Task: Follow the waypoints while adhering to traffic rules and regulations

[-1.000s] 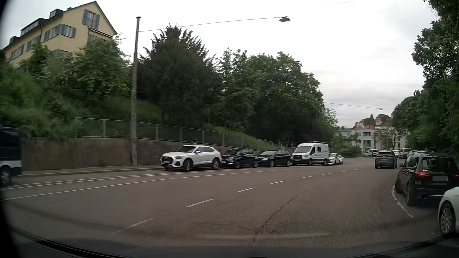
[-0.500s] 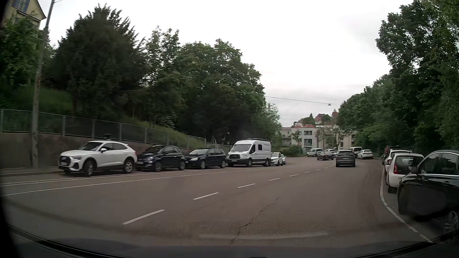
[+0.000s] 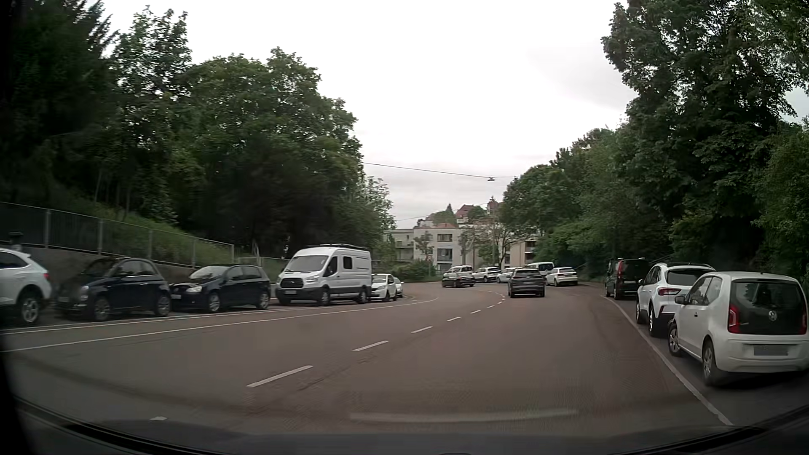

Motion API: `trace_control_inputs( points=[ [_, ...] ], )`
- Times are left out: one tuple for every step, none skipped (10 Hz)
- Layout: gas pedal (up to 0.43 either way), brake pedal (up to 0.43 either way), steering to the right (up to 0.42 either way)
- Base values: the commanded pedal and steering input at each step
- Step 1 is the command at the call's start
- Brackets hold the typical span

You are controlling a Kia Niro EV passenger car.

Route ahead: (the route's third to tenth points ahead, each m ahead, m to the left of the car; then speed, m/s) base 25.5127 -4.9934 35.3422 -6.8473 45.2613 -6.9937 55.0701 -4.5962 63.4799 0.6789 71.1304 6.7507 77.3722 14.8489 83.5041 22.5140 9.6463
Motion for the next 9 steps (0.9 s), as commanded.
trace_control_inputs(
  points=[
    [0.0, 0.0, 0.169],
    [0.0, 0.0, 0.16],
    [0.0, 0.0, 0.151],
    [0.008, 0.0, 0.139],
    [0.02, 0.0, 0.128],
    [0.02, 0.0, 0.112],
    [0.039, 0.0, 0.095],
    [0.039, 0.0, 0.079],
    [0.039, 0.0, 0.063]
  ],
)
